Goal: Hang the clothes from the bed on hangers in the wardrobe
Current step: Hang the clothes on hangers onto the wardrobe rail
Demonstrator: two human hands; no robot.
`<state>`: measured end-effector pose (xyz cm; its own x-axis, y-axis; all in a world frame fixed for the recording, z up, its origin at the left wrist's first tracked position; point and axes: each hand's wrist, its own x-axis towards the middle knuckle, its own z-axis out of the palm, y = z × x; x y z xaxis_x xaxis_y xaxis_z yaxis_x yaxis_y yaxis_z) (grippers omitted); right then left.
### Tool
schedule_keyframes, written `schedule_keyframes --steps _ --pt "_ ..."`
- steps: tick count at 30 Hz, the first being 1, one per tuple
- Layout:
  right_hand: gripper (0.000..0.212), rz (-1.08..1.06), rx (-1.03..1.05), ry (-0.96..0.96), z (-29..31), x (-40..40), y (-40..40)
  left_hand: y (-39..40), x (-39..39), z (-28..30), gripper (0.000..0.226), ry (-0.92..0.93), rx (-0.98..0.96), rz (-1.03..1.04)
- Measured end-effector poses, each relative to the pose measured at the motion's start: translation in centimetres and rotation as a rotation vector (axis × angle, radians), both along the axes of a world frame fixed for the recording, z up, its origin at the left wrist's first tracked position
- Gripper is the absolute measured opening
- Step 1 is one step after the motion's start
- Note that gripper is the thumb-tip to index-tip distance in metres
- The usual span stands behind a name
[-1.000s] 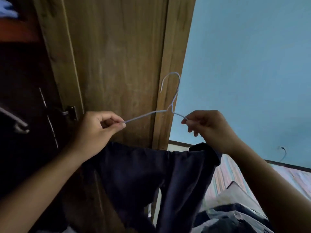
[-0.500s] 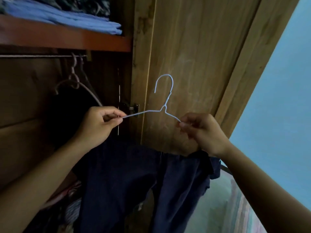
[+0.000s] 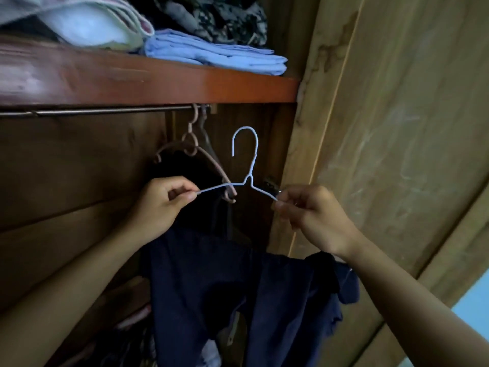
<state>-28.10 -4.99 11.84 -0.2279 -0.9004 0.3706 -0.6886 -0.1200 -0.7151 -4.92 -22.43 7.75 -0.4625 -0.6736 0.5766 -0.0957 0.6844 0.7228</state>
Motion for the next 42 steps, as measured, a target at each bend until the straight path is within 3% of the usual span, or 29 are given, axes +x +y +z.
schedule_keyframes --steps 8,14,21,31,37,42 --pt "0.018 0.082 0.058 -0.186 -0.1 4.7 -6.8 -5.7 3.4 0.2 0.028 -0.154 -0.053 0.143" --pt "0.020 0.067 0.073 -0.342 -0.9 7.5 -11.8 -7.9 4.8 1.2 0.015 -0.252 -0.127 0.383" --pt "0.017 0.003 0.079 -0.496 -1.1 9.5 -17.9 -8.3 5.0 2.5 0.017 -0.300 -0.212 0.535" --pt "0.015 -0.053 -0.074 -0.363 1.4 8.8 -25.2 -9.7 5.2 3.2 0.024 -0.417 -0.239 0.609" --pt "0.013 -0.099 -0.067 -0.420 2.3 7.9 -28.9 -10.2 3.9 4.6 0.046 -0.622 -0.436 0.709" --pt "0.021 -0.130 -0.052 -0.454 1.7 7.4 -31.2 -11.3 3.7 5.5 0.080 -0.839 -0.575 0.808"
